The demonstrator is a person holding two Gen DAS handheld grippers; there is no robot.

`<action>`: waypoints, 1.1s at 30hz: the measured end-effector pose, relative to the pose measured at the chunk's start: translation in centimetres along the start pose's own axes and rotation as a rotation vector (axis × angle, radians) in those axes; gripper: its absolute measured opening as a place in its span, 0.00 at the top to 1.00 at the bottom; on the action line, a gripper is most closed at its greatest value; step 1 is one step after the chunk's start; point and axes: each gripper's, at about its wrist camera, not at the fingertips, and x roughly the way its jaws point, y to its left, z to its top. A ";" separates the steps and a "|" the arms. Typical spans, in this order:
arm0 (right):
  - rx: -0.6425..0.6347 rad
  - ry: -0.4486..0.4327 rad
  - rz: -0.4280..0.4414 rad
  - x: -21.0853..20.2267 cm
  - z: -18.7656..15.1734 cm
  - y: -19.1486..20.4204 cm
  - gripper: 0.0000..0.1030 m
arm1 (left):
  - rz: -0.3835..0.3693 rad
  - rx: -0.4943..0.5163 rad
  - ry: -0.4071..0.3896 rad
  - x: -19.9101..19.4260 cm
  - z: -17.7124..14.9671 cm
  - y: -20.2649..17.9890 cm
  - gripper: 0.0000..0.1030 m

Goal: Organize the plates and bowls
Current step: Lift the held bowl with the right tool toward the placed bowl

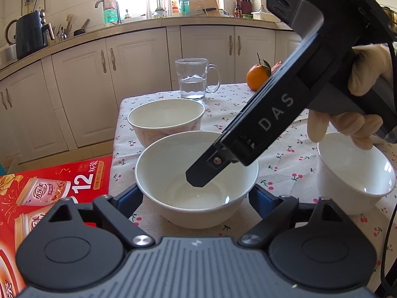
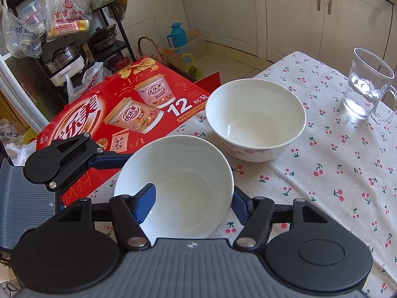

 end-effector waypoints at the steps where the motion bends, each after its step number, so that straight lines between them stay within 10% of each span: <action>1: 0.001 0.001 -0.001 0.0 0.0 0.0 0.32 | -0.002 0.000 0.001 0.0 0.0 0.0 0.11; 33: -0.016 -0.059 0.047 -5.8 -2.4 2.3 0.32 | -0.022 0.031 0.025 -5.0 1.7 -2.9 0.11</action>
